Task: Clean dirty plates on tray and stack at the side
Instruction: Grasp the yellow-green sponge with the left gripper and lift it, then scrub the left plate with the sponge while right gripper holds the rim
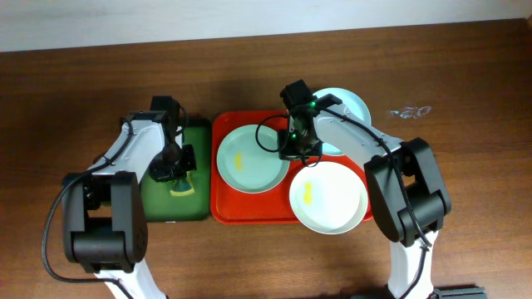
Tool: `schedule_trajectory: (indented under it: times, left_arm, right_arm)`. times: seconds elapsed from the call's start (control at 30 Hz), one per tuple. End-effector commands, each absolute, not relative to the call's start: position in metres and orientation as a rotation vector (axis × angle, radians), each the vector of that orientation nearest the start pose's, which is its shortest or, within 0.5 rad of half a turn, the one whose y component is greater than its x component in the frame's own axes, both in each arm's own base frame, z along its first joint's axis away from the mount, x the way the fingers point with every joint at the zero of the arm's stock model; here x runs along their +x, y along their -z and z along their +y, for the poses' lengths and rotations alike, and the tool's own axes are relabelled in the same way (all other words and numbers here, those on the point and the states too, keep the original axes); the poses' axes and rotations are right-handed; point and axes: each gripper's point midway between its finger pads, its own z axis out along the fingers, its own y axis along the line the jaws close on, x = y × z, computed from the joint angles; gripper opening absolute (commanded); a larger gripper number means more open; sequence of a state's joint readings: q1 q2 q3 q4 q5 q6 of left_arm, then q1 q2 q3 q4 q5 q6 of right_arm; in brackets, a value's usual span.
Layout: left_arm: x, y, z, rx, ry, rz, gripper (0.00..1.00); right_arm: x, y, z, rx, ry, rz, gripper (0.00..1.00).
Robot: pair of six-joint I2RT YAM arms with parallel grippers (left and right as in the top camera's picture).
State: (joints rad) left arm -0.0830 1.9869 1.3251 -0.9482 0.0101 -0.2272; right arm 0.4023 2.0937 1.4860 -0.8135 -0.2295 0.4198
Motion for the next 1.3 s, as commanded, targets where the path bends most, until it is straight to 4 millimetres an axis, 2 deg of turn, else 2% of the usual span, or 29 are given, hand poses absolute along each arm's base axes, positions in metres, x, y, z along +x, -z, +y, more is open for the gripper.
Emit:
schedule_trajectory:
  times: [0.0,0.07,0.13,0.17,0.2,0.27,0.4,0.53,0.63,0.67,0.73,0.77,0.83,0.87,0.93,1.03,1.07,1.13,1.27]
  left_arm:
    - [0.361,-0.04,-0.024,-0.168,-0.049,3.079,0.0]
    - [0.372,-0.083,-0.021,-0.166,-0.053,2.95,0.0]
    - [0.376,-0.112,-0.024,-0.157,-0.026,2.861,0.0]
    - [0.376,-0.119,-0.031,-0.132,-0.018,2.841,0.0]
    - [0.378,-0.118,-0.036,-0.115,-0.011,2.835,0.0]
    - [0.382,-0.12,-0.061,0.085,0.11,2.816,0.0]
    - [0.387,-0.122,-0.07,0.121,0.111,2.79,0.0]
    - [0.388,-0.121,-0.059,0.111,0.017,2.786,0.0]
    - [0.388,-0.111,-0.059,0.076,0.015,2.817,0.0]
    - [0.387,-0.113,-0.057,0.061,-0.002,2.839,0.0]
    - [0.396,-0.136,-0.038,0.005,-0.176,2.868,0.0]
    - [0.397,-0.14,-0.042,0.013,-0.161,2.916,0.0]
    - [0.401,-0.127,-0.081,0.059,0.126,2.971,0.0]
    - [0.402,-0.122,-0.094,0.08,0.192,2.978,0.0]
    - [0.397,-0.107,-0.126,0.157,0.311,3.011,0.0]
    - [0.393,-0.089,-0.155,0.215,0.322,3.037,0.0]
    - [0.393,-0.079,-0.164,0.244,0.317,3.045,0.0]
    - [0.396,-0.07,-0.168,0.218,0.313,3.05,0.0]
    - [0.396,-0.046,-0.169,0.195,0.295,3.098,0.0]
  right_arm:
    - [0.371,-0.015,0.206,-0.007,-0.423,3.066,0.04]
    - [0.372,-0.015,0.207,-0.008,-0.428,3.063,0.04]
    - [0.373,-0.016,0.208,-0.01,-0.434,3.055,0.04]
    - [0.373,-0.016,0.208,-0.01,-0.434,3.056,0.04]
    - [0.373,-0.016,0.208,-0.011,-0.434,3.055,0.04]
    - [0.373,-0.016,0.208,-0.014,-0.434,3.056,0.04]
    - [0.373,-0.016,0.208,-0.013,-0.434,3.056,0.04]
    - [0.373,-0.016,0.208,-0.009,-0.435,3.056,0.04]
    - [0.373,-0.016,0.208,-0.009,-0.434,3.056,0.04]
    - [0.373,-0.016,0.208,-0.009,-0.435,3.055,0.04]
    - [0.373,-0.016,0.208,-0.009,-0.435,3.055,0.04]
    - [0.373,-0.016,0.208,-0.009,-0.435,3.055,0.04]
    - [0.374,-0.016,0.208,-0.01,-0.436,3.052,0.04]
    - [0.374,-0.016,0.208,-0.01,-0.435,3.052,0.04]
    - [0.374,-0.016,0.208,-0.01,-0.435,3.052,0.04]
    - [0.374,-0.016,0.208,-0.01,-0.436,3.053,0.04]
    - [0.374,-0.016,0.208,-0.01,-0.435,3.053,0.04]
    - [0.374,-0.016,0.208,-0.009,-0.435,3.052,0.04]
    - [0.374,-0.016,0.208,-0.009,-0.435,3.052,0.04]
